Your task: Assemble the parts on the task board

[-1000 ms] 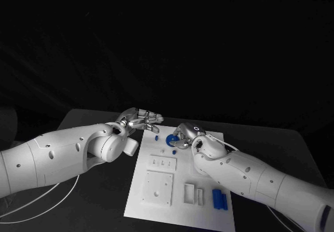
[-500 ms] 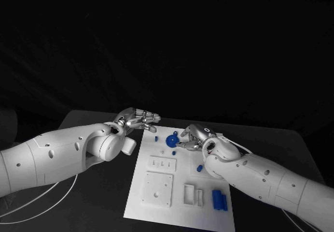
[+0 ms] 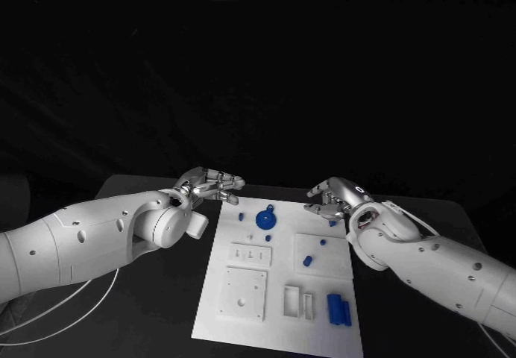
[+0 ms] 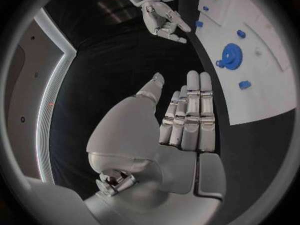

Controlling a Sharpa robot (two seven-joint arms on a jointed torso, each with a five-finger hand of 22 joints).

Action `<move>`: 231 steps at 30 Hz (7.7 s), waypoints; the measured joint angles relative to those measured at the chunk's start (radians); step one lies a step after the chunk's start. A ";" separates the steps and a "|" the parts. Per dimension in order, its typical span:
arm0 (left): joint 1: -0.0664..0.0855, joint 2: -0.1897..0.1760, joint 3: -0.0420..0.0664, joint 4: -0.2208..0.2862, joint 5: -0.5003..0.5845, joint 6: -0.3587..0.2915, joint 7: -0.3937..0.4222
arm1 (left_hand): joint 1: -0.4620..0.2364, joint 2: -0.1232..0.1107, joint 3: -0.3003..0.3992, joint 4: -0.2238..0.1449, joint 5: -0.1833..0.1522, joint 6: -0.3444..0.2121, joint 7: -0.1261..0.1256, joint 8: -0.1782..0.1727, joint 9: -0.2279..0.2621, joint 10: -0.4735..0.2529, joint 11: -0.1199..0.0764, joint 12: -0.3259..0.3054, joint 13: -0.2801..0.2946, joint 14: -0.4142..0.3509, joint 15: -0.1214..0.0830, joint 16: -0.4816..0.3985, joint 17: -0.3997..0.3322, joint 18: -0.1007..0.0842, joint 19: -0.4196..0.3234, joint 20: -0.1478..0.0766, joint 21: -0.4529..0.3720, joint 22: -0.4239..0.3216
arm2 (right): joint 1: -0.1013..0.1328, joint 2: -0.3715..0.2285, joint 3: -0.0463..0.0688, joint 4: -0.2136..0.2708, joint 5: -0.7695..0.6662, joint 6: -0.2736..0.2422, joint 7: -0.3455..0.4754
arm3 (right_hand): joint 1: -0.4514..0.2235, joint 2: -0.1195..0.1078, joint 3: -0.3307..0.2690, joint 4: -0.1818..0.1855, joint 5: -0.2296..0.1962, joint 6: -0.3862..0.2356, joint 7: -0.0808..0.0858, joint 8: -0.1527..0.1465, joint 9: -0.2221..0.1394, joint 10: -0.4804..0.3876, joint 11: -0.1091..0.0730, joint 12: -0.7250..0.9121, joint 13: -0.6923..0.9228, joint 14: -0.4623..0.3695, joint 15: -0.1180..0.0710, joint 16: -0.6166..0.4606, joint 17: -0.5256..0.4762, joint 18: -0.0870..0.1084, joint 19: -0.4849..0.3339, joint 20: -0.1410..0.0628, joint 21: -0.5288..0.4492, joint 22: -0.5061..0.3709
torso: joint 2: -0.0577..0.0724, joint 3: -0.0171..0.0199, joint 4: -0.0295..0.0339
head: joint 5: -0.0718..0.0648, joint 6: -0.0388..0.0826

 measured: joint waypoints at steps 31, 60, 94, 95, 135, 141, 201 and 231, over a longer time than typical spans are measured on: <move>-0.042 -0.008 0.000 -0.014 0.008 0.078 0.030 | 0.001 0.001 0.063 -0.039 0.012 0.012 -0.011 0.000 0.000 0.031 -0.009 0.000 0.000 -0.011 -0.004 0.005 0.005 0.000 -0.025 -0.004 0.027 0.025 | -0.095 -0.033 0.076 -0.212 0.218 0.074 0.350 | 0.027 0.034 -0.112 -0.119 0.077 -0.019 0.014 -0.004 -0.001 -0.014 0.007 -0.015 -0.009 0.000 0.007 -0.014 0.002 0.000 0.000 0.000 -0.016 0.016 | -0.013 0.0482 -0.0352 | -0.002 -0.014; -0.048 0.004 0.000 -0.029 0.005 0.090 0.027 | 0.004 0.004 0.057 -0.053 0.012 0.009 -0.008 0.000 0.000 0.020 -0.005 0.000 0.000 -0.011 -0.004 0.005 0.005 0.000 -0.032 -0.004 0.039 0.034 | -0.104 0.051 0.078 -0.368 0.210 0.068 0.368 | 0.063 0.030 -0.075 -0.171 0.077 -0.042 0.016 -0.005 -0.001 -0.022 0.007 -0.015 -0.010 0.000 0.007 -0.018 0.009 0.000 -0.004 0.003 -0.027 0.016 | -0.008 0.0499 -0.0210 | -0.021 -0.010; -0.048 0.014 0.000 -0.028 -0.006 0.088 0.009 | 0.009 0.009 0.070 -0.071 0.012 0.009 -0.008 0.000 0.000 0.020 -0.005 0.000 0.000 -0.011 -0.004 0.005 0.004 0.000 -0.047 0.000 0.058 0.051 | -0.093 0.075 0.078 -0.372 0.187 0.085 0.366 | 0.053 0.040 -0.068 -0.164 0.077 -0.042 0.016 -0.005 -0.001 -0.022 0.007 -0.015 -0.008 0.000 0.007 -0.018 0.017 0.000 -0.004 0.003 -0.027 0.016 | -0.008 0.0466 -0.0184 | -0.016 -0.008; -0.048 0.014 0.000 -0.028 -0.006 0.088 0.009 | 0.009 0.009 0.070 -0.071 0.012 0.009 -0.008 0.000 0.000 0.020 -0.005 0.000 0.000 -0.011 -0.004 0.005 0.004 0.000 -0.047 0.000 0.058 0.051 | -0.092 0.076 0.078 -0.372 0.187 0.085 0.366 | 0.053 0.040 -0.068 -0.164 0.077 -0.042 0.016 -0.005 -0.001 -0.022 0.007 -0.015 -0.008 0.000 0.007 -0.018 0.017 0.000 -0.004 0.003 -0.027 0.016 | -0.008 0.0463 -0.0180 | -0.016 -0.008; -0.048 0.019 0.001 -0.030 -0.008 0.088 0.006 | 0.009 0.009 0.075 -0.077 0.012 0.009 -0.008 0.000 0.000 0.020 -0.005 0.000 0.000 -0.011 -0.004 0.005 0.004 0.000 -0.059 -0.002 0.077 0.065 | -0.090 0.099 0.076 -0.396 0.181 0.109 0.360 | 0.024 0.069 -0.014 -0.159 0.052 0.056 -0.006 -0.005 -0.001 -0.017 0.004 -0.006 0.000 0.000 0.007 -0.017 0.024 0.000 -0.004 0.003 -0.027 0.016 | -0.006 0.0452 -0.0144 | -0.012 -0.018; -0.048 0.018 0.001 -0.030 -0.008 0.088 0.006 | 0.009 0.009 0.075 -0.077 0.012 0.009 -0.008 0.000 0.000 0.020 -0.005 0.000 0.000 -0.011 -0.004 0.005 0.004 0.000 -0.059 -0.002 0.077 0.066 | -0.090 0.102 0.075 -0.401 0.179 0.105 0.356 | 0.022 0.071 0.019 -0.158 0.033 0.067 -0.011 -0.005 0.001 -0.019 0.002 -0.006 0.000 0.000 0.007 -0.017 0.025 0.000 -0.003 0.003 -0.027 0.016 | -0.006 0.0452 -0.0141 | -0.011 -0.021; 0.036 0.162 0.003 -0.068 -0.294 0.096 -0.358 | -0.252 -0.077 0.034 0.166 0.005 0.281 -0.137 -0.003 0.159 0.341 -0.178 0.383 0.347 0.080 -0.163 0.697 0.508 -0.034 0.031 -0.164 0.491 0.409 | -0.038 0.108 0.002 -0.034 0.046 0.083 0.061 | 0.010 0.093 0.066 -0.129 -0.092 0.135 -0.028 -0.008 0.010 -0.014 -0.014 -0.011 0.000 0.004 0.004 -0.017 0.041 -0.002 0.000 0.000 -0.036 0.016 | -0.074 0.0359 -0.0358 | 0.008 -0.024; 0.036 0.251 0.002 -0.110 -0.532 0.116 -0.647 | -0.256 -0.133 0.036 0.236 0.008 0.222 -0.139 -0.003 0.559 0.341 -0.178 0.333 0.413 0.066 -0.156 0.697 0.495 -0.032 0.028 -0.161 0.420 0.516 | -0.031 0.159 -0.015 -0.017 0.011 0.155 -0.021 | 0.004 0.088 0.066 -0.129 -0.070 0.135 -0.029 -0.012 0.012 -0.014 -0.014 -0.016 0.000 0.006 0.001 -0.025 0.039 -0.002 0.000 0.000 -0.039 0.016 | -0.077 0.0360 -0.0388 | -0.002 -0.030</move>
